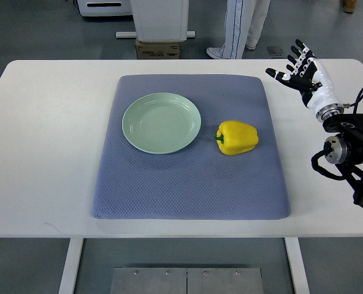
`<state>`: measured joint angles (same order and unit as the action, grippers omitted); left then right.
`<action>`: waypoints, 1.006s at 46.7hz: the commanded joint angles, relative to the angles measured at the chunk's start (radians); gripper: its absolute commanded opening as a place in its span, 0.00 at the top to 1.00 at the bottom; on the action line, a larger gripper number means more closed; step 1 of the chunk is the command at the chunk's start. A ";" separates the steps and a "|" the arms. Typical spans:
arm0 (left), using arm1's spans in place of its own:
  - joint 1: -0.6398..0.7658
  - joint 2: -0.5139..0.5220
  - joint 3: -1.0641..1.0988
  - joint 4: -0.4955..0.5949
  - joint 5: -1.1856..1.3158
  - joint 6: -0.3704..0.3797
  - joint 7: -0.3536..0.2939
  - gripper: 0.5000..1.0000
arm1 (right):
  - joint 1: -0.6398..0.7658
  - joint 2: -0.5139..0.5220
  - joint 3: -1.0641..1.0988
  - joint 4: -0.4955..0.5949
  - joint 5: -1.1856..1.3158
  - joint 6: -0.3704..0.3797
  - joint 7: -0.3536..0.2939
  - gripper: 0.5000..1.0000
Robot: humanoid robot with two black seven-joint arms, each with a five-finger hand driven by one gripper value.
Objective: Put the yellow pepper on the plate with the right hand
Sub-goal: 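Reach the right hand over the yellow pepper and lower fingers onto it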
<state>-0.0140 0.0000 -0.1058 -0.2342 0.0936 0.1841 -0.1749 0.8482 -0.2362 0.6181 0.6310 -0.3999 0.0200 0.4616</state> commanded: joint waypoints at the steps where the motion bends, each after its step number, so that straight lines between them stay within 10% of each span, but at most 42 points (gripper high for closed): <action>1: -0.001 0.000 0.000 0.000 0.000 0.000 0.000 0.00 | 0.012 -0.038 -0.066 0.041 -0.002 0.017 0.009 0.00; 18: -0.001 0.000 0.000 0.000 0.000 0.000 0.000 0.00 | 0.112 -0.160 -0.311 0.254 -0.111 0.075 0.015 0.00; 47: -0.001 0.000 0.000 0.000 0.000 0.000 0.000 0.00 | 0.278 -0.160 -0.646 0.265 -0.387 0.095 0.083 0.00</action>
<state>-0.0142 0.0000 -0.1059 -0.2343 0.0936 0.1841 -0.1749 1.1202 -0.3960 -0.0120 0.8959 -0.7601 0.1151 0.5430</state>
